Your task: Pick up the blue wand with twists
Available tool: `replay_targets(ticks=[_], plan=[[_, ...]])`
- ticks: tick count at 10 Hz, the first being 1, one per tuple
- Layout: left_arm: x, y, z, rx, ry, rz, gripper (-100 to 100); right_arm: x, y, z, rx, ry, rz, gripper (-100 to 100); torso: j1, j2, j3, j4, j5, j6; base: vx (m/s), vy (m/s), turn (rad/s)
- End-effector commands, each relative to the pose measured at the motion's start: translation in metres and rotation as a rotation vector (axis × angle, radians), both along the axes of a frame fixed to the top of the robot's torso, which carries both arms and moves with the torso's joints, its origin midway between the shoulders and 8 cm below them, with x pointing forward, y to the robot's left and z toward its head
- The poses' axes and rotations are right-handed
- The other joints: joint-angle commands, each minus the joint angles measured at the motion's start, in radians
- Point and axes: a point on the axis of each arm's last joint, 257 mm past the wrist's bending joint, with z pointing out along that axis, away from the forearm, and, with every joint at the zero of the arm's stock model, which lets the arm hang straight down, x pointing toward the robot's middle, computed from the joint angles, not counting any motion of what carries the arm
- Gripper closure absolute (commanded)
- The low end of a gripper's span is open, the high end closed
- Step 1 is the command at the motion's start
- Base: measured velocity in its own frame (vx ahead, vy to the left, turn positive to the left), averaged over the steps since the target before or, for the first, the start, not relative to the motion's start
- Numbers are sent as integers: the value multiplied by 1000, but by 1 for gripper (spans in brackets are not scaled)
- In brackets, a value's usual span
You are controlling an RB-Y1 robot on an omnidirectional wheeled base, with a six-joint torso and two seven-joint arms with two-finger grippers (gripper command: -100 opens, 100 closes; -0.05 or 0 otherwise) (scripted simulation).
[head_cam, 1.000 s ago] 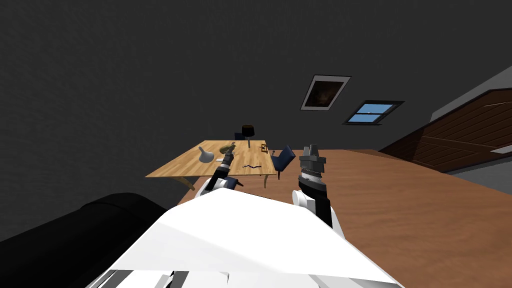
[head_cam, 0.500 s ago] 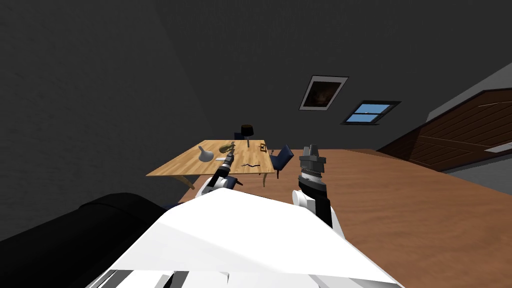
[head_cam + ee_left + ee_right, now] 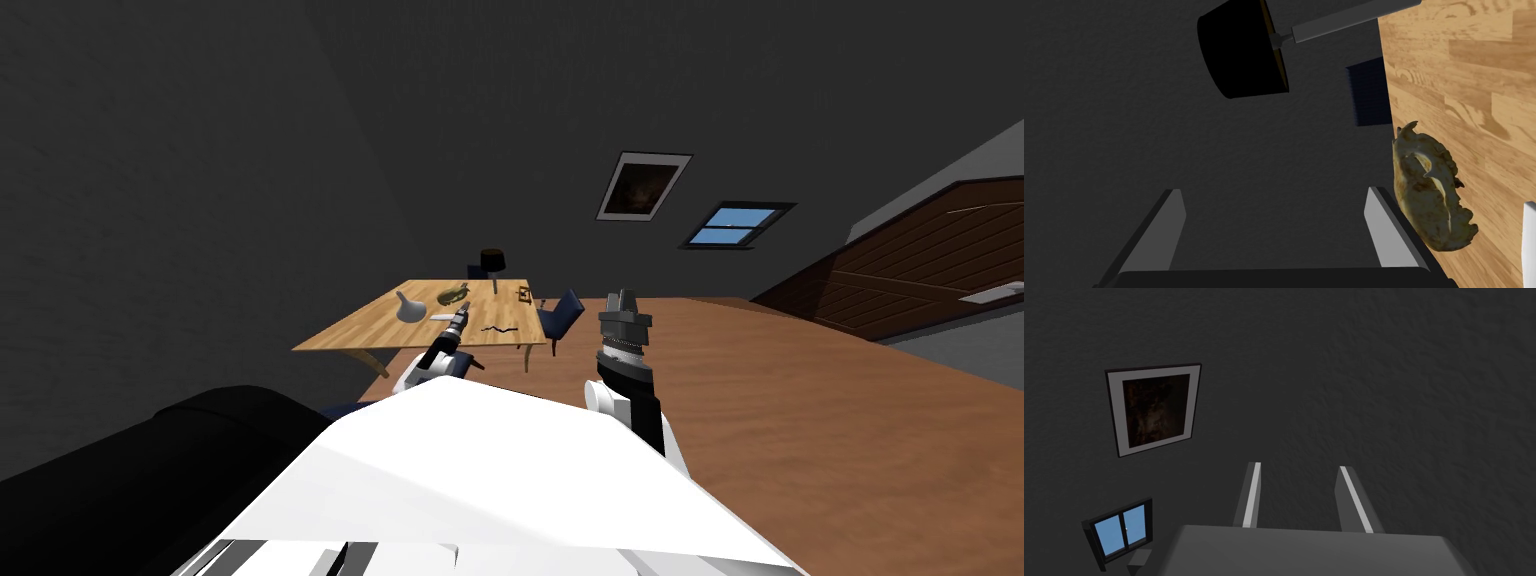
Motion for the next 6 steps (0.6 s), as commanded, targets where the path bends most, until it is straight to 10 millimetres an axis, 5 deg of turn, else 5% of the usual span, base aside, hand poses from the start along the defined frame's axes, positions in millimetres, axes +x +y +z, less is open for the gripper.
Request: replay_targets(ticks=[1,6], plan=[[5,3,-17,0,56,8,-100,0,0,0,0,0,0,0,0,0,0,0,0,0,-23,-36,-12],[10,9,-54,-3,176,20,-100,0,0,0,0,0,0,0,-1,-1,0,0,0,0,-13,-36,-10]])
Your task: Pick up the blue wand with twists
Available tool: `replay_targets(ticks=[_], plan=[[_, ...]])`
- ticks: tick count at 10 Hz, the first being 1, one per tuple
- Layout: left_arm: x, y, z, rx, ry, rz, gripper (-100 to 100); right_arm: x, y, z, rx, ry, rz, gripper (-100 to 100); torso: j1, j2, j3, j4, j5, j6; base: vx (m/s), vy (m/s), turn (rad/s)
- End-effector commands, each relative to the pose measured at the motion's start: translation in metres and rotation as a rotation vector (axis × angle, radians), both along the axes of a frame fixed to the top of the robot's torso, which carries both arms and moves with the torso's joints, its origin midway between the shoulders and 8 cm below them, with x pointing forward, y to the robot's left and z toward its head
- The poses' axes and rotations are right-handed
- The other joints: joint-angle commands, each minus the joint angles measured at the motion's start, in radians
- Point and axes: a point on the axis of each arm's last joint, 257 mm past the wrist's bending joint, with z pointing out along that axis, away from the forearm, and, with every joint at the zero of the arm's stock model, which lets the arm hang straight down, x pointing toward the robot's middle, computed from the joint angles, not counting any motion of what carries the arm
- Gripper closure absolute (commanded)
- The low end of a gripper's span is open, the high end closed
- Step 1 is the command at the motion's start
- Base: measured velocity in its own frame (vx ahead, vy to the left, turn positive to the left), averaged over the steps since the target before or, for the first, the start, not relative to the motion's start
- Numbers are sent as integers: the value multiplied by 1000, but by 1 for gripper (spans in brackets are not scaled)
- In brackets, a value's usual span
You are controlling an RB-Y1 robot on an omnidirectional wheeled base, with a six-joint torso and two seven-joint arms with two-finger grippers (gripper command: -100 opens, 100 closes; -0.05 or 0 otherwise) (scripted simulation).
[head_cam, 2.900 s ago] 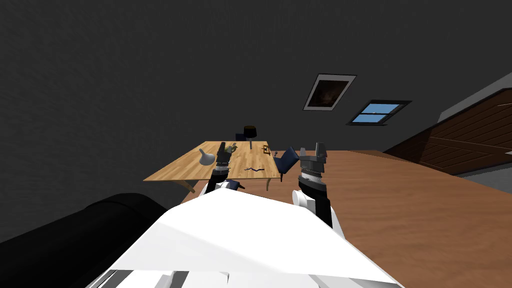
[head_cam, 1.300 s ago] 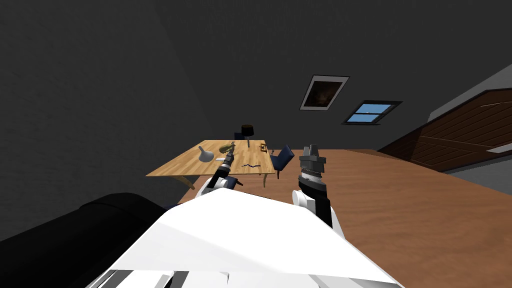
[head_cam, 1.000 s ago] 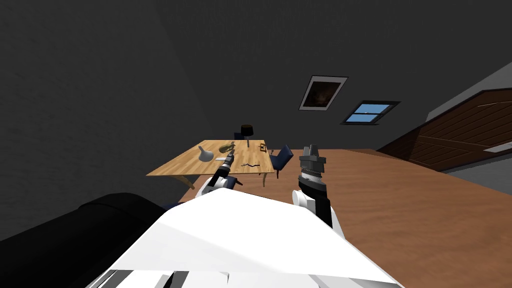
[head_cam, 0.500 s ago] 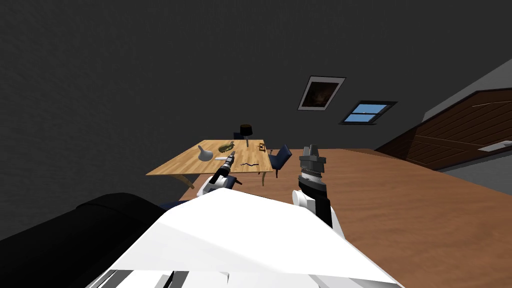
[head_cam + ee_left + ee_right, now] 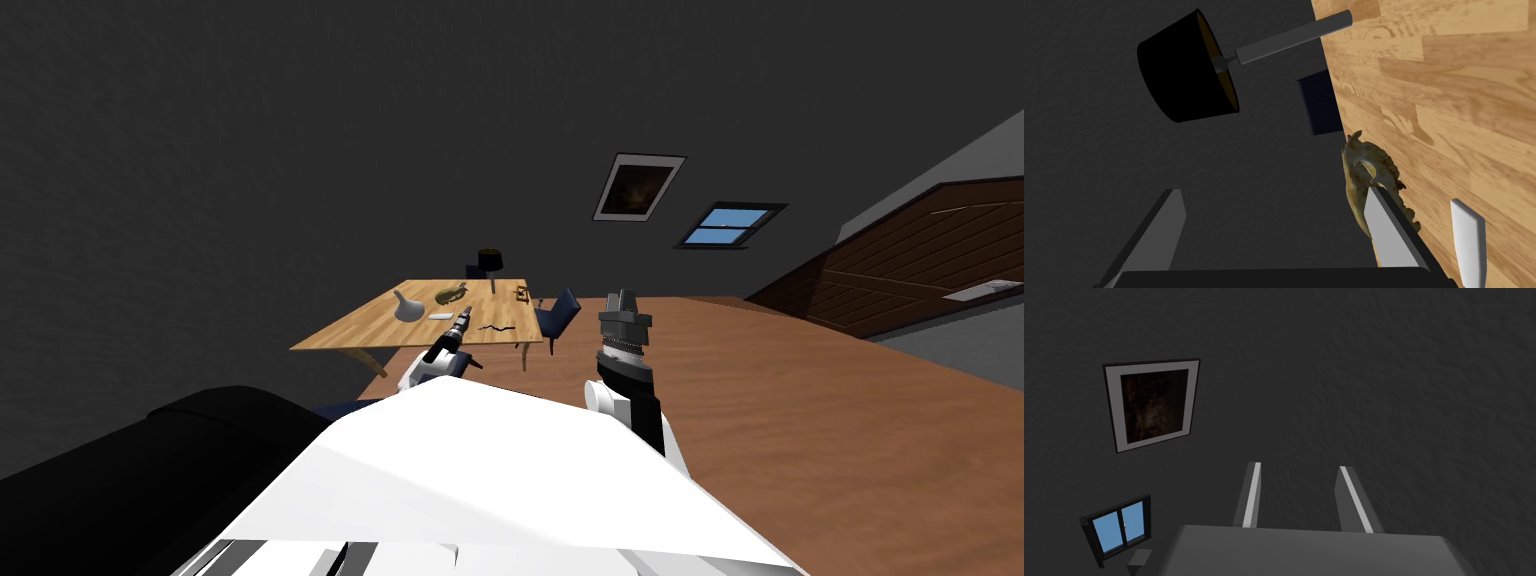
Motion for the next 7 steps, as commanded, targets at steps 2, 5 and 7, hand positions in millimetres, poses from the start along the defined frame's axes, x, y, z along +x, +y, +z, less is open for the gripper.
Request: replay_targets(ticks=[2,5,7], plan=[[2,3,-20,-2,67,5,-100,0,0,0,0,0,0,0,0,0,0,0,0,0,-9,-28,-15],[4,5,-53,-3,175,9,-100,0,0,0,0,0,0,0,0,0,0,0,0,0,-7,-34,-18],[5,6,-69,-2,227,9,-100,0,0,0,0,0,0,0,1,-1,0,0,0,0,2,-29,-18]])
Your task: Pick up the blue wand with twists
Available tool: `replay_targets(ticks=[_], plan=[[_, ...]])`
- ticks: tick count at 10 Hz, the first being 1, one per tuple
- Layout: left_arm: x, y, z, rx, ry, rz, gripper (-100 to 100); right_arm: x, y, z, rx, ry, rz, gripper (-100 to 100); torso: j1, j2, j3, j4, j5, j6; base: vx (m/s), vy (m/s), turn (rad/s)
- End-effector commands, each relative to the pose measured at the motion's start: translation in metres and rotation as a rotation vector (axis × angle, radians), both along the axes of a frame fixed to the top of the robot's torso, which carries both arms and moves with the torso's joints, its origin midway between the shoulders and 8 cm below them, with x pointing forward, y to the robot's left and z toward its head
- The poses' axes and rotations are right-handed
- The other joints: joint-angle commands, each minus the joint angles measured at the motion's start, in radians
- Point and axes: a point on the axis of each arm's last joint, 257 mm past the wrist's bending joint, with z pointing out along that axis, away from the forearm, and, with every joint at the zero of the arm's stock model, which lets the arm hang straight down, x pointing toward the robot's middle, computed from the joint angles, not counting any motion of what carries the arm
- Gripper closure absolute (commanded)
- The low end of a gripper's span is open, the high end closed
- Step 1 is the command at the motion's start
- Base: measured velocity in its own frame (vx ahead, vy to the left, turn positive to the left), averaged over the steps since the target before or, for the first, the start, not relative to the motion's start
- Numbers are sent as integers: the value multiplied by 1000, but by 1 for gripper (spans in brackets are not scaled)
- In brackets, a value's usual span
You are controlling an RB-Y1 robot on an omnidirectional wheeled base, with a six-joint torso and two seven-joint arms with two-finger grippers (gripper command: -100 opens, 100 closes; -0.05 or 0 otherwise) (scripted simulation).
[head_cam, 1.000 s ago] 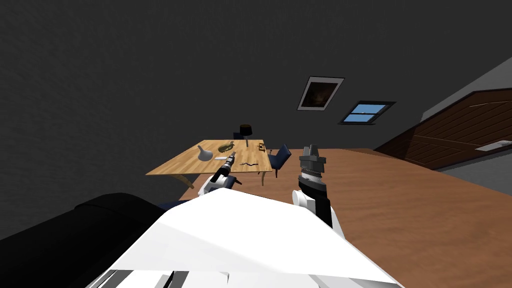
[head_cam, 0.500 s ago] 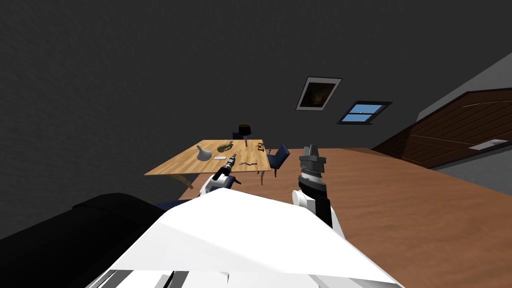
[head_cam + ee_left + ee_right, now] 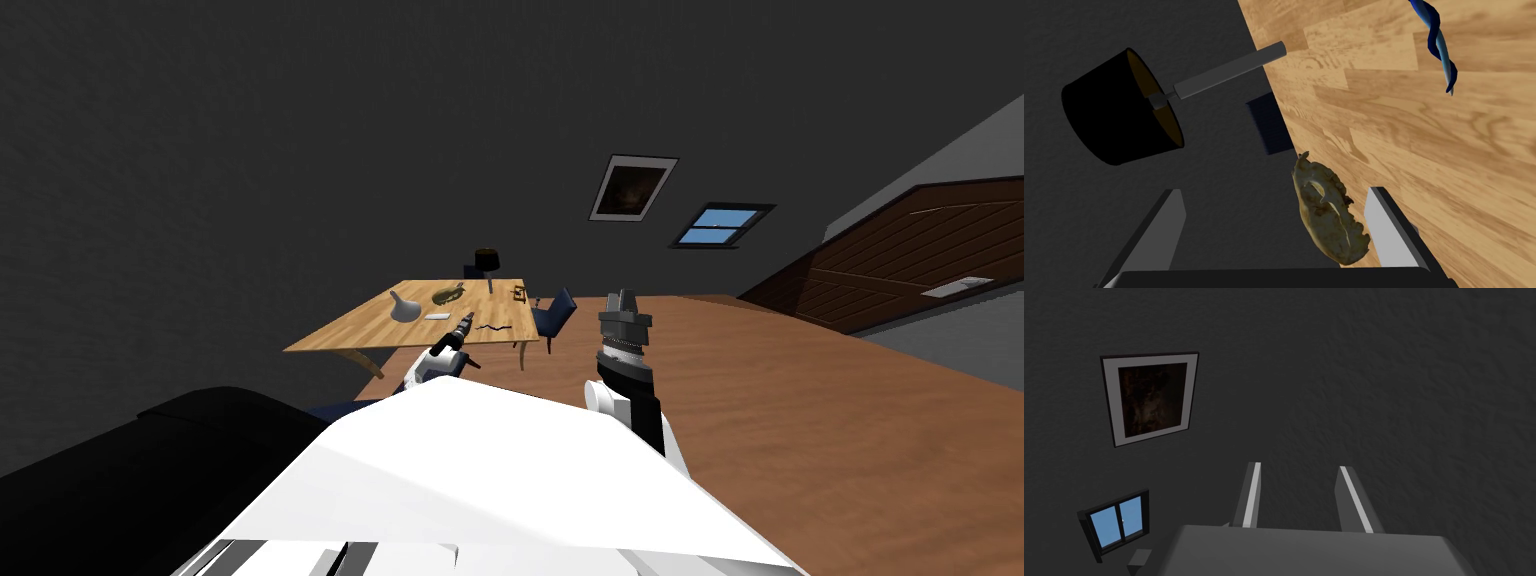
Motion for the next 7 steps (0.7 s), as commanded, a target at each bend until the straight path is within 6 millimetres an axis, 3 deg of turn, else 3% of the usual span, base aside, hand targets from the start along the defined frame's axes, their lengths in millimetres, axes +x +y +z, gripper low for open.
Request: replay_targets(ticks=[1,4,7], plan=[[3,1,-21,2,65,-1,-100,0,0,0,0,0,0,0,0,0,0,0,0,0,5,-46,-49],[3,1,-51,6,171,-2,-100,0,0,0,0,0,0,0,0,-1,-1,0,0,0,18,-31,-33],[-1,1,-69,7,242,-1,-100,0,0,0,0,0,0,0,0,-1,-1,0,0,0,17,-24,-21]])
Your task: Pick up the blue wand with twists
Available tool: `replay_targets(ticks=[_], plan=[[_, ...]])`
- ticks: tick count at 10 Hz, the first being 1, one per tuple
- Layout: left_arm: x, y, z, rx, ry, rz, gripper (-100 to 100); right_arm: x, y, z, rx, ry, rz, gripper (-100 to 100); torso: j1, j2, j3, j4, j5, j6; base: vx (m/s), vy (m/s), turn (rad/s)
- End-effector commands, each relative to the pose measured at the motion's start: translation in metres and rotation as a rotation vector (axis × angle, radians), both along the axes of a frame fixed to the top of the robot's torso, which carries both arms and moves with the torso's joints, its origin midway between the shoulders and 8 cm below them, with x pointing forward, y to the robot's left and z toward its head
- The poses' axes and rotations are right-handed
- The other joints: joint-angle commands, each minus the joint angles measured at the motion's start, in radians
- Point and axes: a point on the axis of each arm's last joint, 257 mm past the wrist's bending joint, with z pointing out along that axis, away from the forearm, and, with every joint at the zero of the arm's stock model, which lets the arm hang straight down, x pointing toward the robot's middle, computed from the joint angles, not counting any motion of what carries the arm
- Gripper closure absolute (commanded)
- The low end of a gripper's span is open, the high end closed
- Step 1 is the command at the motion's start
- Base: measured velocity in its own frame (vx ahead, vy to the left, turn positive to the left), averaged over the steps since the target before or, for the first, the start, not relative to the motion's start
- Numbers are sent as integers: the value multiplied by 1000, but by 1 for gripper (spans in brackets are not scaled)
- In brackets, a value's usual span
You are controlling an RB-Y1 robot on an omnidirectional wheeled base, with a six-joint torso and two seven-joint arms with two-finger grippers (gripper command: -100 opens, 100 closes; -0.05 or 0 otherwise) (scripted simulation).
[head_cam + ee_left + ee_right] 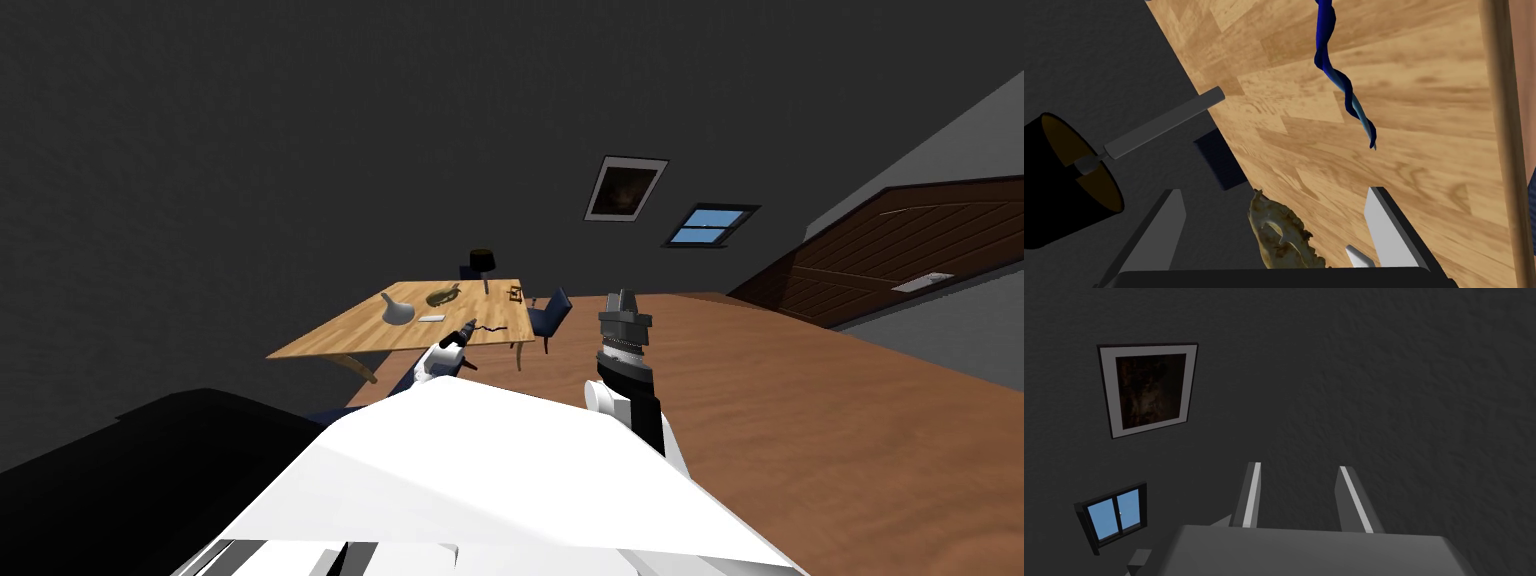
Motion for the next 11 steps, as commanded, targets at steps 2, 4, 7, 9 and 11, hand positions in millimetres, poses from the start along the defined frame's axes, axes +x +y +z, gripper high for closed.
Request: replay_targets(ticks=[2,4,7,9,11], plan=[[-2,0,-16,3,64,0,-100,0,0,0,0,0,0,0,0,0,0,0,0,0,20,-18,-26],[-3,-1,-36,12,146,-4,-100,0,0,0,0,0,0,0,0,0,0,0,0,0,29,-24,-49],[-11,0,-59,22,249,-2,-100,0,0,0,0,0,0,0,0,-1,-1,0,0,0,38,-26,-33],[-15,1,-74,35,323,-2,-100,0,0,0,0,0,0,0,-1,-2,-1,-1,0,0,53,-28,-61],[-19,3,-81,43,366,0,-100,0,0,0,0,0,0,0,0,-2,-1,0,0,0,37,-8,-16]])
